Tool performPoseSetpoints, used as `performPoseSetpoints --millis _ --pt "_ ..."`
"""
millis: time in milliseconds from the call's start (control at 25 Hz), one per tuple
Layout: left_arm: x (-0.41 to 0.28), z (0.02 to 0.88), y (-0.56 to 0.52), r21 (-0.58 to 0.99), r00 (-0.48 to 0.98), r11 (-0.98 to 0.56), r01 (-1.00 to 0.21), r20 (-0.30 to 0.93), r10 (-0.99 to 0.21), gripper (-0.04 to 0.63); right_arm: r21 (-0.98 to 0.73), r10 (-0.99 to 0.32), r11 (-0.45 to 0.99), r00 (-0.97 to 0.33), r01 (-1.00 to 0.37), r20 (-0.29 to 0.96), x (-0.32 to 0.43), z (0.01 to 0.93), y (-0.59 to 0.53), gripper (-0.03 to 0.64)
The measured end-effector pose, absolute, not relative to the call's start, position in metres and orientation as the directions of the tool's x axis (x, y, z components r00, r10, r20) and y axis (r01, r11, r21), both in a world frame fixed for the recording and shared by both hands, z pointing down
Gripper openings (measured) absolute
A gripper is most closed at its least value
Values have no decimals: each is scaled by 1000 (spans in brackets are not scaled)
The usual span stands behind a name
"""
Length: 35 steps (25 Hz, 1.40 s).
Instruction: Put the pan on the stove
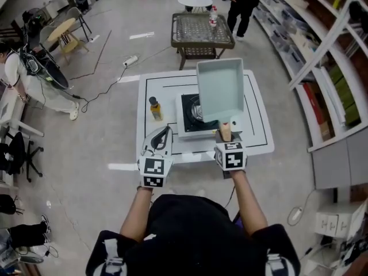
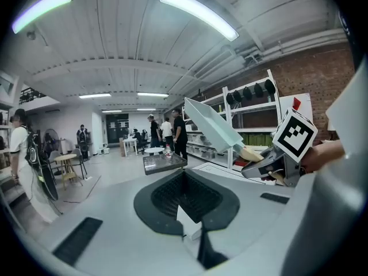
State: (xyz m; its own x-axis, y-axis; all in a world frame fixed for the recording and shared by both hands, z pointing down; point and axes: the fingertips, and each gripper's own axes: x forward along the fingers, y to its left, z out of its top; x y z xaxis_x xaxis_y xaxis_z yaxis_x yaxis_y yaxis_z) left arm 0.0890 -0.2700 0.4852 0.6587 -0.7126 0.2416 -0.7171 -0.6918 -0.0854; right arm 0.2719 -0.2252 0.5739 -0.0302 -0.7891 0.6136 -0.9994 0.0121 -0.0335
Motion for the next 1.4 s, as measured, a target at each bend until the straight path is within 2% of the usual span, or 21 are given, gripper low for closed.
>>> performPoseSetpoints --millis 560,800,1400 --pt "72 497 -280 -88 630 -671 -736 274 -727 25 -35 -669 -16 -15 -999 743 266 629 -241 44" --pt "64 505 -286 -95 619 -667 -739 293 -728 25 -77 -592 -31 -43 -997 805 258 662 -241 44" --pt "61 523 -295 -82 610 -667 -741 333 -719 25 -57 -404 -56 -29 -997 914 259 725 -236 44"
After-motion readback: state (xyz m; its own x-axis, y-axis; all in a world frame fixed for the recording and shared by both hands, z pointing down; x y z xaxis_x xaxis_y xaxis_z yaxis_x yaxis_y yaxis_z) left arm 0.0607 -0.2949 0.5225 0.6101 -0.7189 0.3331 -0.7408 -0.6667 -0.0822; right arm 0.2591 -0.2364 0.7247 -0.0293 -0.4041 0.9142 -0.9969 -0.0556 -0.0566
